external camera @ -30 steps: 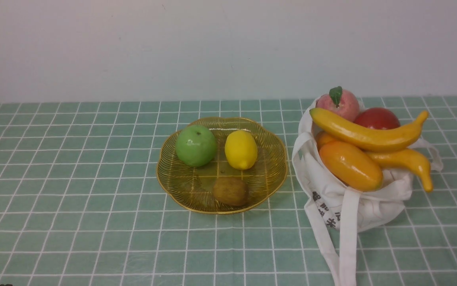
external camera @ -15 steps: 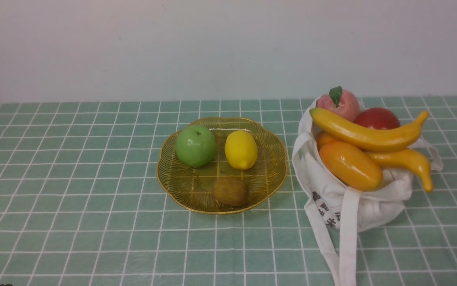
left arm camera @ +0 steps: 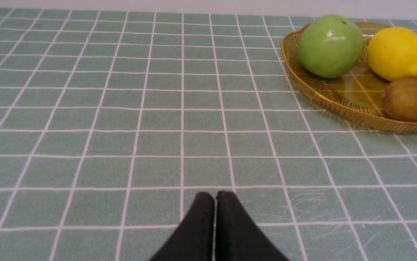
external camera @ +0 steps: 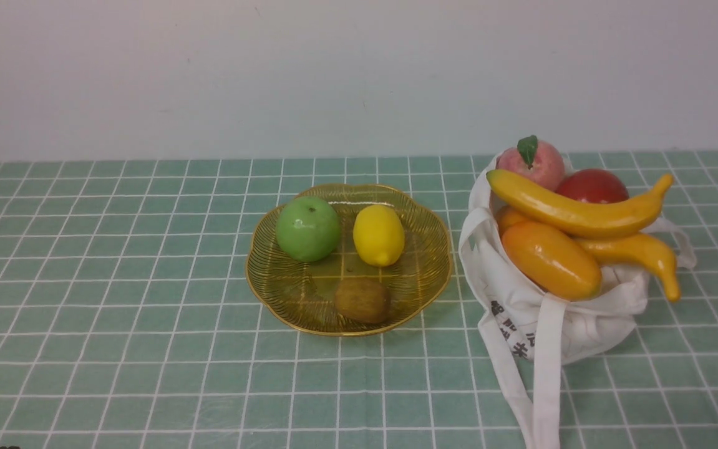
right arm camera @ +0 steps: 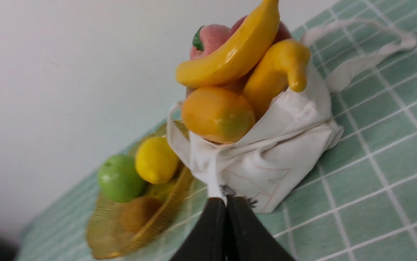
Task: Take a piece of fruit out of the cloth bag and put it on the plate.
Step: Use the right arm to grab a mango from the bag
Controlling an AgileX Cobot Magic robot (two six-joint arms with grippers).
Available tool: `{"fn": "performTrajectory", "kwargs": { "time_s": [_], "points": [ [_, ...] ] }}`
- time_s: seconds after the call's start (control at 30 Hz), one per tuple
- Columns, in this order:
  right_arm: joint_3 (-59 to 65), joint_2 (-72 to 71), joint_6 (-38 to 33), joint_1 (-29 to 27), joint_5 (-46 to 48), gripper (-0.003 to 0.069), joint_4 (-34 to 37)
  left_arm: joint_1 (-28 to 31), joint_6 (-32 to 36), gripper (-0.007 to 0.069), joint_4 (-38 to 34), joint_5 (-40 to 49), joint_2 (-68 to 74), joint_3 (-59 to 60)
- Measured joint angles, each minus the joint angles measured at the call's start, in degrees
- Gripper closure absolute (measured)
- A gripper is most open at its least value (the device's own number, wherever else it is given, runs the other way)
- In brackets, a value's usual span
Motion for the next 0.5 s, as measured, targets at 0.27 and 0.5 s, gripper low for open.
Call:
{"fn": "performTrajectory", "kwargs": {
  "time_s": [0.27, 0.5],
  "points": [
    [0.1, 0.0, 1.2, 0.0, -0.1, 0.0674, 7.2, 0.0, 0.0, 0.0632, 0.0, 0.0, 0.0, 0.0],
    [-6.7, 0.0, -9.6, 0.0, 4.3, 0.0674, 6.1, 0.0, 0.0, 0.0632, 0.0, 0.0, 0.0, 0.0]
  ]
}}
